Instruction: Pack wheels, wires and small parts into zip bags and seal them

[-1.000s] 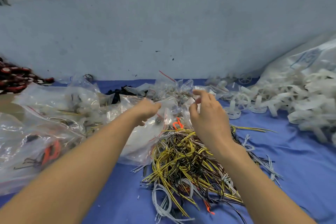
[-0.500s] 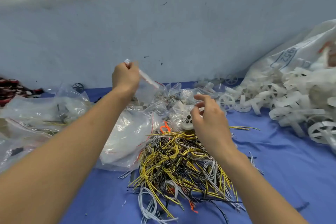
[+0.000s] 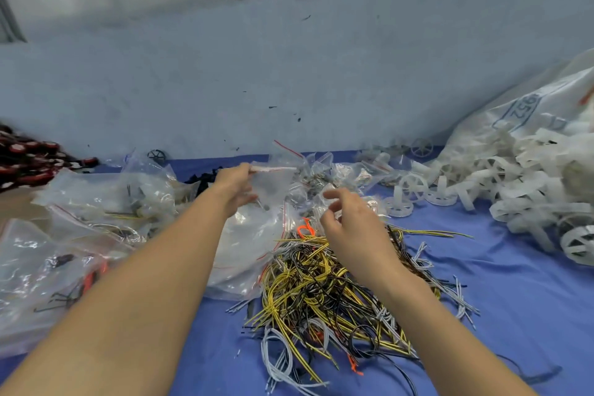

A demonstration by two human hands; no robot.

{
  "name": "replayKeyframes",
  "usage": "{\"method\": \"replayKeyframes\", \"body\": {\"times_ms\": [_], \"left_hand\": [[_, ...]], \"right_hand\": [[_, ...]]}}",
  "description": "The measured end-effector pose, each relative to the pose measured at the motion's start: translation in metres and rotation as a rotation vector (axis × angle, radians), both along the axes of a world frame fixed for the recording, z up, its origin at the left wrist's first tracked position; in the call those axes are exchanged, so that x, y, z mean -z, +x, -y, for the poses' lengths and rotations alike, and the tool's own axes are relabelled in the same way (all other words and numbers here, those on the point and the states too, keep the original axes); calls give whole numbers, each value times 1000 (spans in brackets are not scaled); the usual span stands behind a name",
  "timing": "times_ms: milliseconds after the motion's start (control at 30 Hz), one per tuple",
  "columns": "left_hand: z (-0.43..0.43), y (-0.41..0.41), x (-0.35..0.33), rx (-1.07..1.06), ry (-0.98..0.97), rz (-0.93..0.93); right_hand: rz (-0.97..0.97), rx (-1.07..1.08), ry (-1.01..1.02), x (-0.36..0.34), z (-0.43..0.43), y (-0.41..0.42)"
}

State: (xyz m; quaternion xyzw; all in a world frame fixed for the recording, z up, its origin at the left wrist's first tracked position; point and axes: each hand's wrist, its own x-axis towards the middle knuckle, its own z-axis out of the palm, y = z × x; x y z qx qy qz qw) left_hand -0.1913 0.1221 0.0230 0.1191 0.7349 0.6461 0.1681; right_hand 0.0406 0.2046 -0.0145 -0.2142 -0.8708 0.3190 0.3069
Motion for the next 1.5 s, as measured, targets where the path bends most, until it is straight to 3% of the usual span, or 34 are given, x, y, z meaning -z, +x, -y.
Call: {"method": "replayKeyframes", "body": {"times_ms": [67,200,300,400,600,767,833,1133,1200,1267,1367,1433,1500], "left_hand": [[10,-4,15,118,-126,-20],[47,-9,42,535,-900,-535],[72,-10,60,678,-1199,-677],[91,-12,72,719,-1201,-687],[99,-15,79,673,-1109,-873],[94,-6,98,657,-1208,-1046],[90,-4,101,611,-1158,-1119],[82,-5,94,359,-930,-1033],[84,-7,87,407,-850,-943],[86,-3,84,551,-931,-877],[88,2,99,543,-1084,-1020],[88,4,104,440,-1016,-1097],[88,5,101,357,-939,-1038]], "right_hand": [[30,-16,18,6,1,-7],[53,-51,21,17,8,-21],[44,-78,20,24,15,-31],[38,-86,21,29,22,-37],[22,-83,12,31,27,-42],[28,-88,18,33,30,-46],[28,-86,25,35,32,-48],[70,-92,31,42,34,-51],[97,-97,41,42,34,-52],[128,-105,46,43,34,-53],[137,-101,46,44,36,-54],[131,-96,55,45,37,-54],[135,-99,73,46,38,-54]]}}
